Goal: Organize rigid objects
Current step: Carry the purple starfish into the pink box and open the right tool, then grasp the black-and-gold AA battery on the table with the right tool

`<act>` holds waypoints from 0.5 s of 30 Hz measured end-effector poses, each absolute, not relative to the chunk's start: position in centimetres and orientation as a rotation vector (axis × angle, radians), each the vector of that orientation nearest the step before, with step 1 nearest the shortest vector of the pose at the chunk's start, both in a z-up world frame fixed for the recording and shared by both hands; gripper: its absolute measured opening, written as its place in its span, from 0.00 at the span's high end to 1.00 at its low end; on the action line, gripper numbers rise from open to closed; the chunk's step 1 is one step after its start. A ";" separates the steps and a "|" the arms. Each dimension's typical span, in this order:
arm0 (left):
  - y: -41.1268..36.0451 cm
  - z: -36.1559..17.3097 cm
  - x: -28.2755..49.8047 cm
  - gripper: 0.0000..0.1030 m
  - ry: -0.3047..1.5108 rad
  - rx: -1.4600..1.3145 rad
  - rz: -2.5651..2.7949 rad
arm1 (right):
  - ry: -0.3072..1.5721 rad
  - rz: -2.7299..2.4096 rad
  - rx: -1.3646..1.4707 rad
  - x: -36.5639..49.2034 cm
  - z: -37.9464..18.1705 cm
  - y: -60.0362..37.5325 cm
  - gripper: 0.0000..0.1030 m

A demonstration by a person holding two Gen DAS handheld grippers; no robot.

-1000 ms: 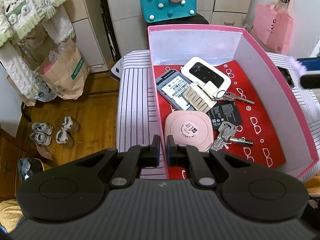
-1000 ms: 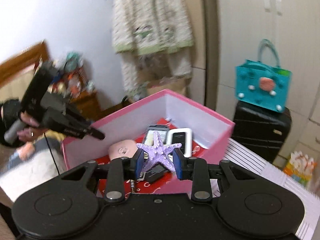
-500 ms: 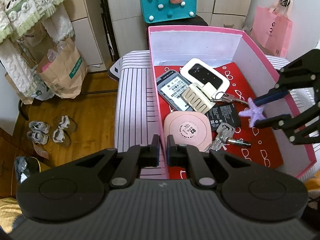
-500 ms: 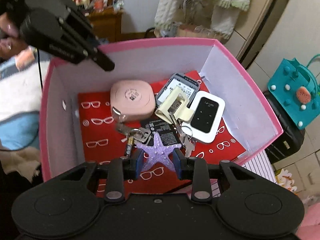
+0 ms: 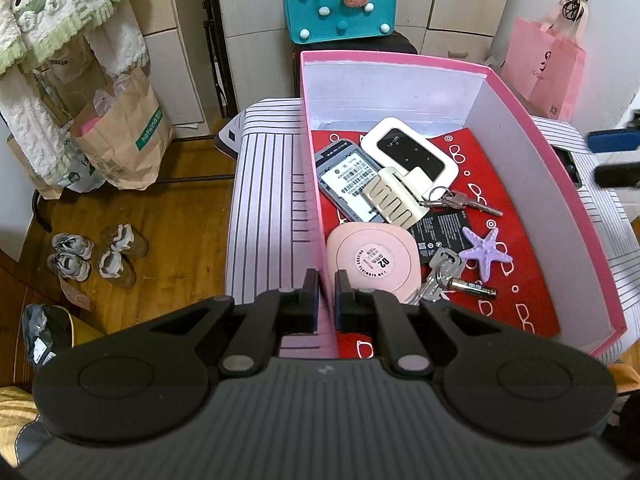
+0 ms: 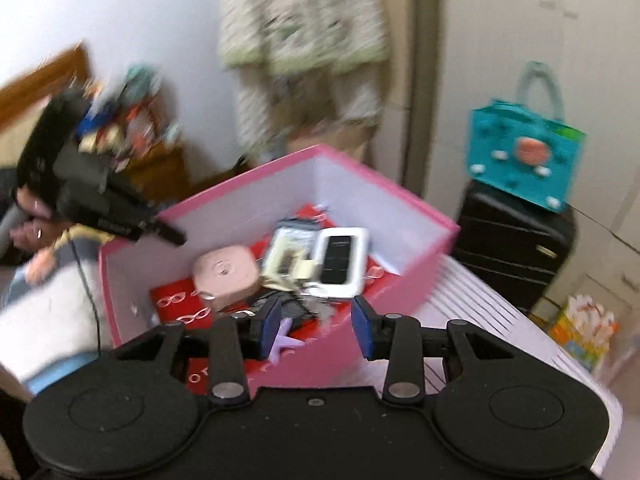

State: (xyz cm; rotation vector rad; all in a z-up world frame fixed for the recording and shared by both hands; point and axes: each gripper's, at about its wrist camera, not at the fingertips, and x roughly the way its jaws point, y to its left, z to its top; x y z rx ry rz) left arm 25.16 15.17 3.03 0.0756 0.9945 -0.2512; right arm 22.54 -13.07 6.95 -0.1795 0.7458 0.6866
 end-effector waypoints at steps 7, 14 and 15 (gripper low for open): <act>15.3 3.0 25.0 0.93 0.987 0.075 -0.244 | 0.751 0.496 -0.034 19.9 4.6 -19.9 0.57; 15.0 2.9 25.0 0.93 0.999 0.082 -0.239 | 0.823 0.322 0.037 19.3 -1.1 -23.9 0.57; 15.0 2.9 25.0 0.93 1.000 0.081 -0.237 | 0.832 0.305 0.034 19.5 -1.8 -24.0 0.57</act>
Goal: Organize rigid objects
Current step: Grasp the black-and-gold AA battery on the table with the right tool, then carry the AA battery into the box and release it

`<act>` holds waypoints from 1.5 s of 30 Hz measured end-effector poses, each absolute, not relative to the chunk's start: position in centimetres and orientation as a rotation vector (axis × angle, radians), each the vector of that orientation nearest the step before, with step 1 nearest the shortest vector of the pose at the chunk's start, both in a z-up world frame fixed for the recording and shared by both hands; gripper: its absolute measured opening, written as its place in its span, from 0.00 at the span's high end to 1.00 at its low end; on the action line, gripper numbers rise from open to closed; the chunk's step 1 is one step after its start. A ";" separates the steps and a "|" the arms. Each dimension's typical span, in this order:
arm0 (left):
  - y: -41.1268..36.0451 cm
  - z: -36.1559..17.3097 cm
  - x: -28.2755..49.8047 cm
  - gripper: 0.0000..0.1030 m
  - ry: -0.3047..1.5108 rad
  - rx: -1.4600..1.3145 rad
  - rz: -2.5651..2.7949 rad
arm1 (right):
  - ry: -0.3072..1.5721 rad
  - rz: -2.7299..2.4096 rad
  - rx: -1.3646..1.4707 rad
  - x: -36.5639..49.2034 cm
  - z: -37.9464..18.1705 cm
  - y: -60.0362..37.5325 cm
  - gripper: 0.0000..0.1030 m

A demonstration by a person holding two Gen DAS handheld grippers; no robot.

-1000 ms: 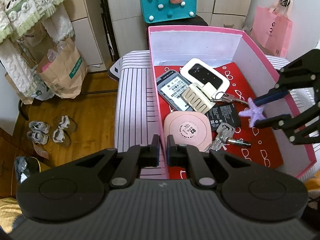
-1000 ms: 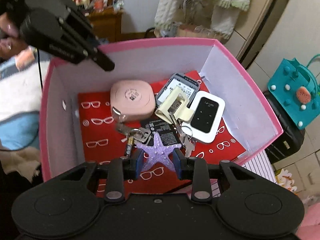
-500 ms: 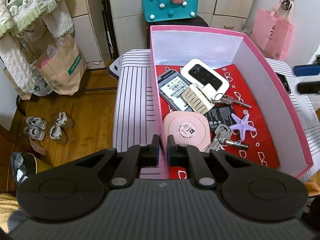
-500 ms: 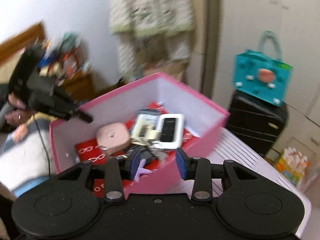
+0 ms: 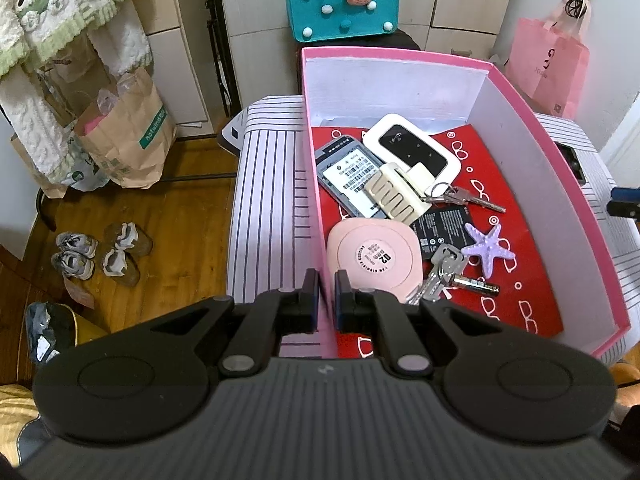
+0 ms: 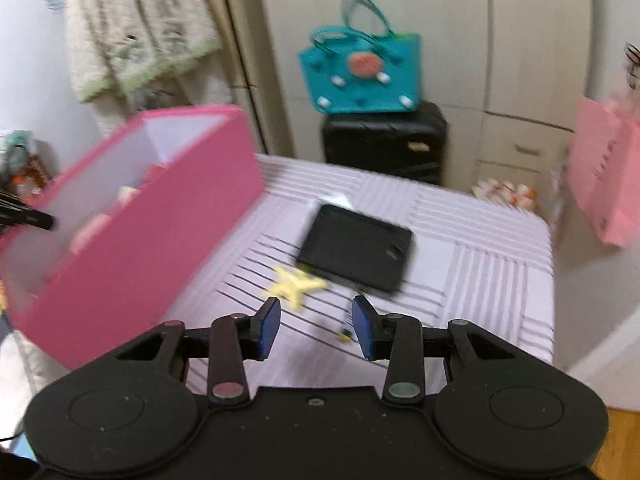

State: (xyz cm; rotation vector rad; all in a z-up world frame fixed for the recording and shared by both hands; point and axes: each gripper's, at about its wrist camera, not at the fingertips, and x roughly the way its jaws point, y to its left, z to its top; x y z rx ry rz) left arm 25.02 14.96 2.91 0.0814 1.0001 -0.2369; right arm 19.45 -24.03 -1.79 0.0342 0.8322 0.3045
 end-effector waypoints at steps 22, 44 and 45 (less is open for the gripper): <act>14.6 2.7 24.7 0.93 0.995 0.128 -0.252 | 0.859 0.208 0.030 21.9 -6.2 -24.9 0.89; 14.1 2.3 23.6 0.94 1.052 0.203 -0.259 | 0.678 0.617 -0.083 18.5 6.6 -14.5 0.89; 14.1 2.3 23.7 0.94 1.052 0.203 -0.261 | 0.675 0.638 -0.109 18.8 7.0 -13.6 0.89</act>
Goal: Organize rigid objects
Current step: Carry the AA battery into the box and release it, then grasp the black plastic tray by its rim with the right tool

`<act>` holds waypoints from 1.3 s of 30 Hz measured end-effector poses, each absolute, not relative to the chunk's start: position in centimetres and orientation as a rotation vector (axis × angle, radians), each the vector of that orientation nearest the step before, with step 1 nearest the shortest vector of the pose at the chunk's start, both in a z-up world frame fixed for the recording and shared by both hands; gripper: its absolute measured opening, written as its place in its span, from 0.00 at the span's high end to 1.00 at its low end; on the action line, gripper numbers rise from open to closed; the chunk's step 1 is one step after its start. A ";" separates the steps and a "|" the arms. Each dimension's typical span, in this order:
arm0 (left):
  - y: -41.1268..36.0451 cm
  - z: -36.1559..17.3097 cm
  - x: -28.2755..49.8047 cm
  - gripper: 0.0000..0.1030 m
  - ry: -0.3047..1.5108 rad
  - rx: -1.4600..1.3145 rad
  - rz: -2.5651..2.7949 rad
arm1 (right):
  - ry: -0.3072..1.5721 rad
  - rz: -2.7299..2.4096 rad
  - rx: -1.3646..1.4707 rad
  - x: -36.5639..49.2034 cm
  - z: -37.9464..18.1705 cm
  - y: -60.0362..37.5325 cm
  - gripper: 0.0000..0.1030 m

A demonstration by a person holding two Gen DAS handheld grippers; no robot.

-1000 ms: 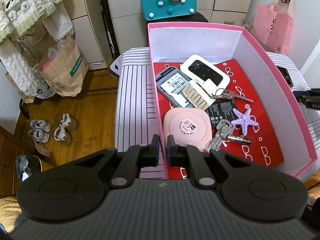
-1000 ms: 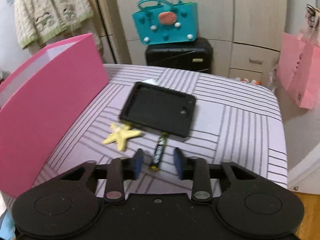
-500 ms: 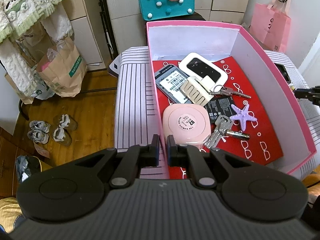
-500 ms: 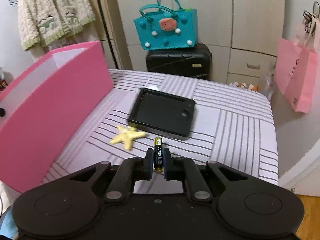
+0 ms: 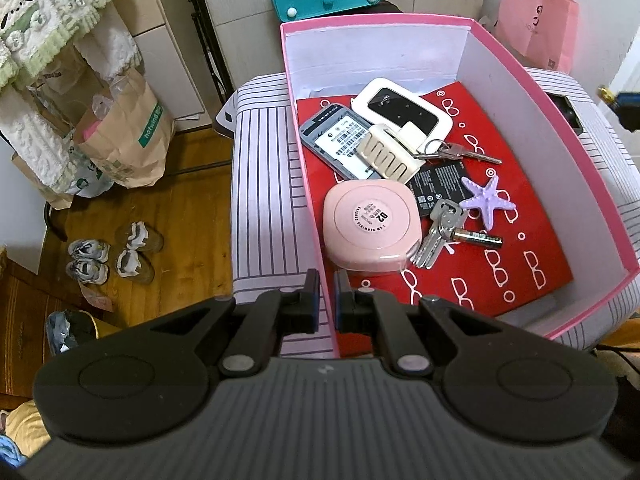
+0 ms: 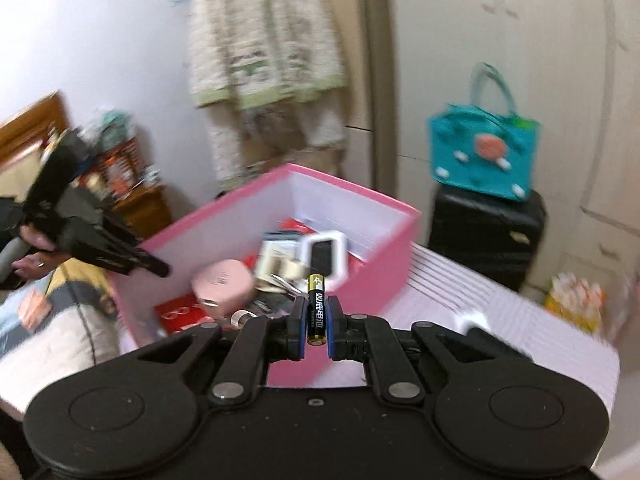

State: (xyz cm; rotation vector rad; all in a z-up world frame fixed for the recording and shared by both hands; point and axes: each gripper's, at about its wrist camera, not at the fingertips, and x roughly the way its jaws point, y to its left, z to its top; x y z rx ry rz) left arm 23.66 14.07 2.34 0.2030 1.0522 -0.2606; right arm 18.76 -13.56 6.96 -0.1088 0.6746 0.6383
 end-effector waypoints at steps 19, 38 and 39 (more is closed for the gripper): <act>14.4 2.6 23.4 0.92 1.065 0.224 -0.321 | 0.948 0.724 -0.657 25.4 1.0 -1.1 0.89; 15.4 2.7 23.6 0.82 1.054 0.168 -0.310 | 0.749 0.555 -0.167 20.2 6.2 -12.1 0.67; 15.4 2.7 23.6 0.82 1.054 0.170 -0.307 | 0.748 0.540 -0.142 19.8 6.2 -13.0 0.67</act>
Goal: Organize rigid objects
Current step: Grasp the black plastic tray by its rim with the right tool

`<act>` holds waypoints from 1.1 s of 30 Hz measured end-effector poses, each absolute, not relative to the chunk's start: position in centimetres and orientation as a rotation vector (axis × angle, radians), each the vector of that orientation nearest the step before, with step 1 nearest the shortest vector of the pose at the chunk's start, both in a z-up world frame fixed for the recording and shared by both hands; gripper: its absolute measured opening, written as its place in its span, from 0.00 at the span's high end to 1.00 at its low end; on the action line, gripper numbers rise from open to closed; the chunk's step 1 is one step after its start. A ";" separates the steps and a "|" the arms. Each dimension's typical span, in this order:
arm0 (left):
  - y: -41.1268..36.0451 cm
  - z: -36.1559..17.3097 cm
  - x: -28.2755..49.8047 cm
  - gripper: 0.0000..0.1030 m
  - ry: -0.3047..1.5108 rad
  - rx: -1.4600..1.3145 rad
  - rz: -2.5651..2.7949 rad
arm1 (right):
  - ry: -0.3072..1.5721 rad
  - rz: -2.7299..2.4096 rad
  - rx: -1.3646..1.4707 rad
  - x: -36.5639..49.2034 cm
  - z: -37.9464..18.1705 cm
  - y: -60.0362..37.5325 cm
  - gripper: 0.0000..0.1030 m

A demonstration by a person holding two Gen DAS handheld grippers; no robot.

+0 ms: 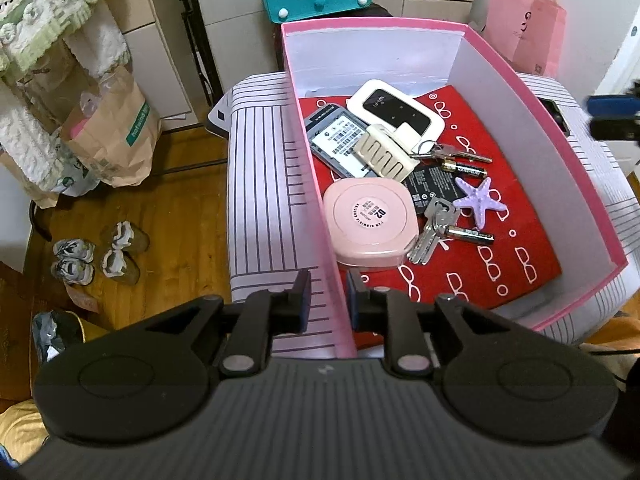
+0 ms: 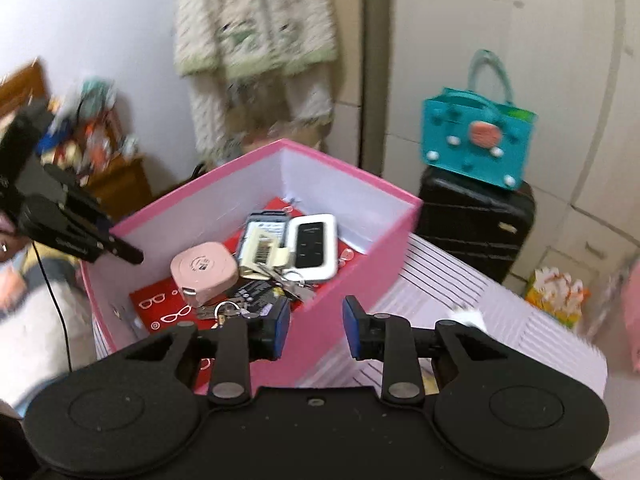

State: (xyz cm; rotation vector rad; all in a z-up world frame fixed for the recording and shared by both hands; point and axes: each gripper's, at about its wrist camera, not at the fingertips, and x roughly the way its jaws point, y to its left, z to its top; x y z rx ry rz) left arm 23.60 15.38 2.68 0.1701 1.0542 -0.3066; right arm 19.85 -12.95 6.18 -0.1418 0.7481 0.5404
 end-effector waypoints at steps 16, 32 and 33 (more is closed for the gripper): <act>13.5 3.7 26.6 0.87 1.007 0.157 -0.234 | 0.849 0.281 0.007 20.0 -0.8 -23.6 0.49; 13.3 2.9 27.9 0.97 0.959 0.143 -0.176 | 0.784 0.258 0.238 25.2 -5.3 -25.9 0.04; 13.3 3.0 27.7 0.97 0.947 0.142 -0.171 | 0.788 0.256 0.238 25.6 -5.4 -25.7 0.04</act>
